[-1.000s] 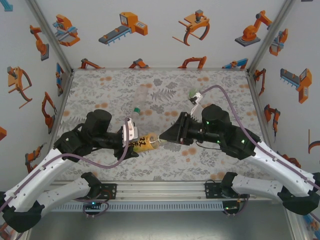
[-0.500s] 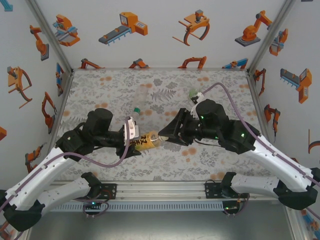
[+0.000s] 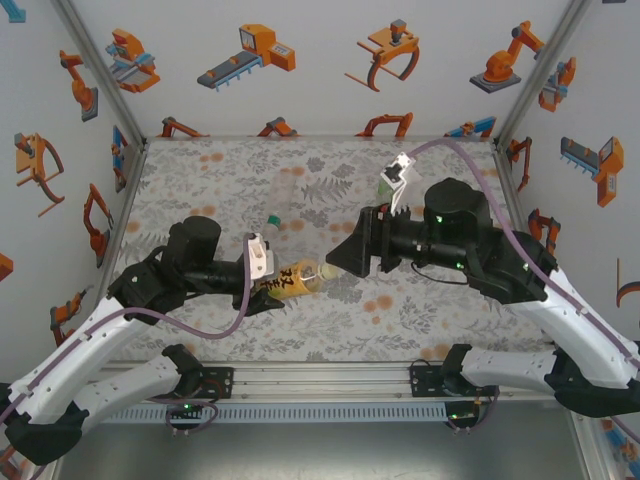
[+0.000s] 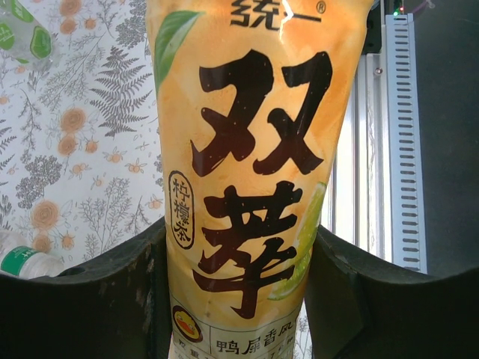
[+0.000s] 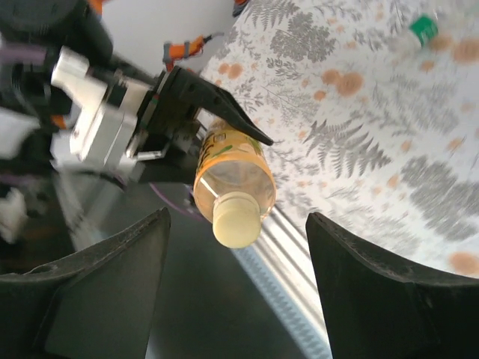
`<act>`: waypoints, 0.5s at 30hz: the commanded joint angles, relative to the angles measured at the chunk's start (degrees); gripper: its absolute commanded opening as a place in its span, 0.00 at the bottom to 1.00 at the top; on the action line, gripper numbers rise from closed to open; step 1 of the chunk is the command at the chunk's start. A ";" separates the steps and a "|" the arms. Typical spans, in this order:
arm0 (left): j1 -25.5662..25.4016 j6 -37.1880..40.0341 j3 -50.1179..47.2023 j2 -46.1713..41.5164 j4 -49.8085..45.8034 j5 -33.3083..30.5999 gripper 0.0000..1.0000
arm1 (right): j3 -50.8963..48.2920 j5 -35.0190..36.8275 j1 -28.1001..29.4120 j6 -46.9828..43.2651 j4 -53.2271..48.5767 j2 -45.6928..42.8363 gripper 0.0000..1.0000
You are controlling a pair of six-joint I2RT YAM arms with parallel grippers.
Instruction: Screw on the bottle caps
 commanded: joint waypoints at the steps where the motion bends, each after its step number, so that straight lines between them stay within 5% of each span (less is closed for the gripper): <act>1: -0.41 0.42 0.38 -0.90 1.14 1.82 0.00 | 1.75 -8.82 -0.06 -24.02 1.96 0.13 0.66; 7: -0.41 0.10 0.38 -2.08 1.17 1.90 0.00 | -0.81 -23.94 0.03 -52.04 1.45 -1.24 0.61; 15: -0.50 -0.26 0.29 -2.37 1.17 2.25 0.00 | -2.79 -25.73 0.10 -58.60 3.34 0.72 0.57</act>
